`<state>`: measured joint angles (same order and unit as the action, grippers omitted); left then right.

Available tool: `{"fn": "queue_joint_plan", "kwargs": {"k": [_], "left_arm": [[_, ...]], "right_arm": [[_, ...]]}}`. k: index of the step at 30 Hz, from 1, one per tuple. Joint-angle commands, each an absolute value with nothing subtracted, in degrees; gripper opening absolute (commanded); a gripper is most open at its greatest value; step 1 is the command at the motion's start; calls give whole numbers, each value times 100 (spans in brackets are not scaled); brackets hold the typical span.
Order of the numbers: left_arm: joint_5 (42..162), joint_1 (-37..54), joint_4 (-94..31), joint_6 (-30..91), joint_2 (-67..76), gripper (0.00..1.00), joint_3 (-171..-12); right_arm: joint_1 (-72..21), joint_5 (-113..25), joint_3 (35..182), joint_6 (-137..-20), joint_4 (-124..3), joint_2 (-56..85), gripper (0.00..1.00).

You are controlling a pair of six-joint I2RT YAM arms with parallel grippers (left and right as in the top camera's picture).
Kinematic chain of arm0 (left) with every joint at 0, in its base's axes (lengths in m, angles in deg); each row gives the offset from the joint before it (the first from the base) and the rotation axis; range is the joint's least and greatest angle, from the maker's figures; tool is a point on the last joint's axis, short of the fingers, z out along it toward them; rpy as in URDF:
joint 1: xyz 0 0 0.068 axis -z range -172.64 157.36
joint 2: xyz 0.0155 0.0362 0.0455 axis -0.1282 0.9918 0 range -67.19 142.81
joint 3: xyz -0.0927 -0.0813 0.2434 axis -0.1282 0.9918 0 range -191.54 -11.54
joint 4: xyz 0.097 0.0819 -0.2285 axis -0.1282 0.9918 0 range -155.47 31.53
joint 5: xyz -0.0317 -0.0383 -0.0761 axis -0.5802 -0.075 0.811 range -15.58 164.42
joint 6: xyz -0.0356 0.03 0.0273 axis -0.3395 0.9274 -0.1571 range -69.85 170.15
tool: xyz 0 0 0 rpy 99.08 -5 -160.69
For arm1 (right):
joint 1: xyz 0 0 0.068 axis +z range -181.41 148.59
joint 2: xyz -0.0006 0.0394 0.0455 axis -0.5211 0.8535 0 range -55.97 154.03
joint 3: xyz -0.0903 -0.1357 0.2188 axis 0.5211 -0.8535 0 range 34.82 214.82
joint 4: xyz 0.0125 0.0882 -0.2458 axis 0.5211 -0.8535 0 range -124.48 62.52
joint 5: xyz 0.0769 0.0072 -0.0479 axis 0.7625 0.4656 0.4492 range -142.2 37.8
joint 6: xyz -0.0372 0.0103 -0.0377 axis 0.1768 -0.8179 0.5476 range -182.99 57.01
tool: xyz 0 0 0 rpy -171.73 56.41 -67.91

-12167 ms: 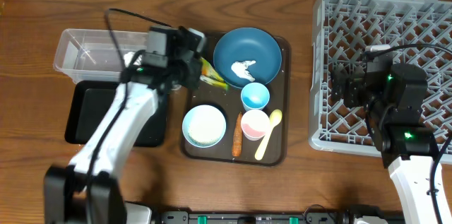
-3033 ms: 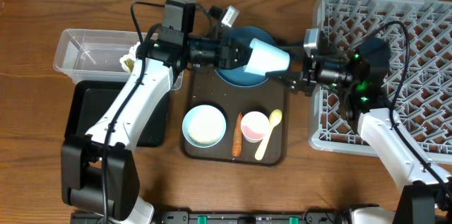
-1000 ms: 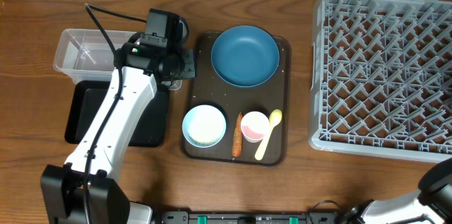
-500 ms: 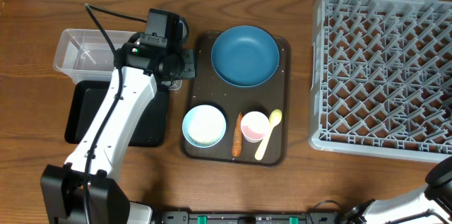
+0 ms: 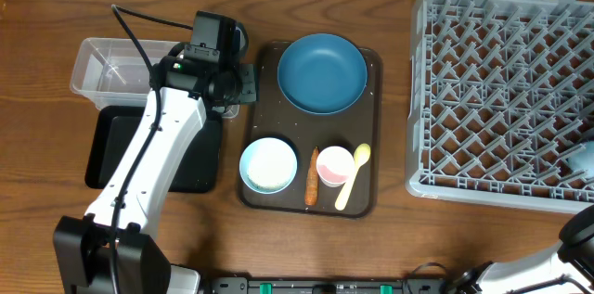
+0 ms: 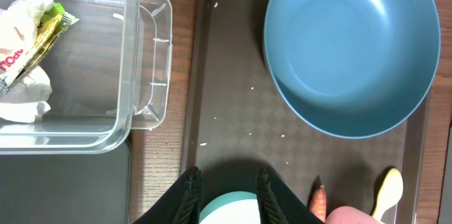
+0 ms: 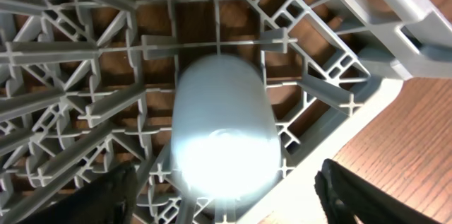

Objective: Sort waste into correct bins and load items into the dishwasher rack

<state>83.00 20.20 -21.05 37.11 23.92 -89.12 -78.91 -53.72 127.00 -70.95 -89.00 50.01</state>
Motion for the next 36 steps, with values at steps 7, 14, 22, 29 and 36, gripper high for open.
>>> {"fn": "queue_joint_plan", "kwargs": {"k": [7,14,22,29,36], "left_arm": [[8230,1992,-2052,3809,2335,29,-8967],[8402,2009,-2039,3809,2335,40,-8967],[8850,2361,-1783,3951,2342,46,-8918],[8877,3118,-1536,4008,2357,50,-8759],[8874,3780,-1324,4006,2541,50,-8728]], "right_arm": [[-7891,-4581,12659,-7012,-8817,5044,84],[-7528,-3204,12687,-6352,-8653,4839,81],[-6370,-2813,12687,-6007,-8432,4430,84],[-5211,-2863,12685,-6009,-8439,4487,86],[-4477,-2885,12685,-6011,-8450,4487,85]]}}
